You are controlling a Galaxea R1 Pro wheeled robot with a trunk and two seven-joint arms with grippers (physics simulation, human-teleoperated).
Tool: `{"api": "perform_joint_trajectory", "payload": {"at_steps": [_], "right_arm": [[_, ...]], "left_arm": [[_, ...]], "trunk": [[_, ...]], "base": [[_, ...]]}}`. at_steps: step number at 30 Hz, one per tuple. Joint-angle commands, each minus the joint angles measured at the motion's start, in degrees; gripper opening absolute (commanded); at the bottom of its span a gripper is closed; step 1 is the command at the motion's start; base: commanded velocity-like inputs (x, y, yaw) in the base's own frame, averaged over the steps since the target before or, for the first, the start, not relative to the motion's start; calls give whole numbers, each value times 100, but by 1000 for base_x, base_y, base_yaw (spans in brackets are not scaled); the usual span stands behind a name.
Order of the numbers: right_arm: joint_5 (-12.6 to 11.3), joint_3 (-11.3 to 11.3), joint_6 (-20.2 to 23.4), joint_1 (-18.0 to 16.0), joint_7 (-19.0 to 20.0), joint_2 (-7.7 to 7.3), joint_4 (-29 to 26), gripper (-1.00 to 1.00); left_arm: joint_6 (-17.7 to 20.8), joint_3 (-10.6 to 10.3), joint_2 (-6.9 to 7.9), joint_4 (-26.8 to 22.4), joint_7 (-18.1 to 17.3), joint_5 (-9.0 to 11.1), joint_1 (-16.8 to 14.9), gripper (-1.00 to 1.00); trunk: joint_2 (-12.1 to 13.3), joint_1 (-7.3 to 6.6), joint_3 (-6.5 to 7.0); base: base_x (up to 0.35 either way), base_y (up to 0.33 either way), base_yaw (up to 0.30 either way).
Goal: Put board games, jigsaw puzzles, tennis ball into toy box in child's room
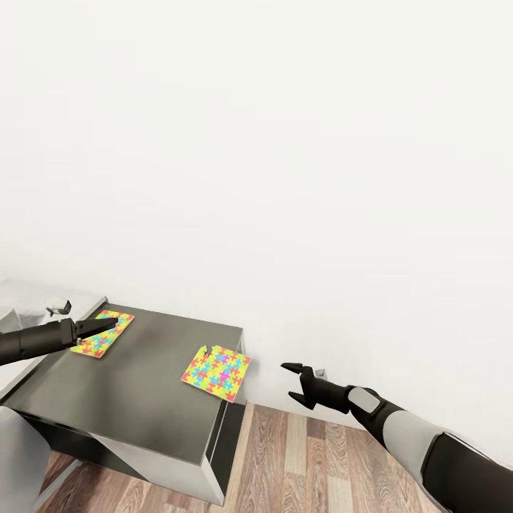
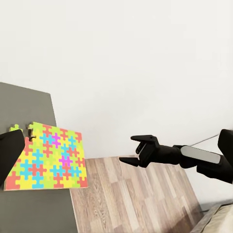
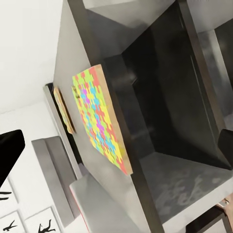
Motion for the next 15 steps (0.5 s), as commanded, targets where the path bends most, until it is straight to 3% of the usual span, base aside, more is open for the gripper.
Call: {"api": "perform_joint_trajectory", "payload": {"at_steps": [1, 15], "right_arm": [[-41, 48, 19, -5, 20, -1, 1, 100], [-37, 56, 12, -5, 26, 3, 1, 100]], "left_arm": [[59, 5, -1, -2, -43, -45, -6, 100], [59, 13, -1, -4, -43, -45, -8, 100]], "trunk": [[-6, 1, -7], [-6, 1, -7]], "base": [[0, 0, 0], [25, 2, 0]]}}
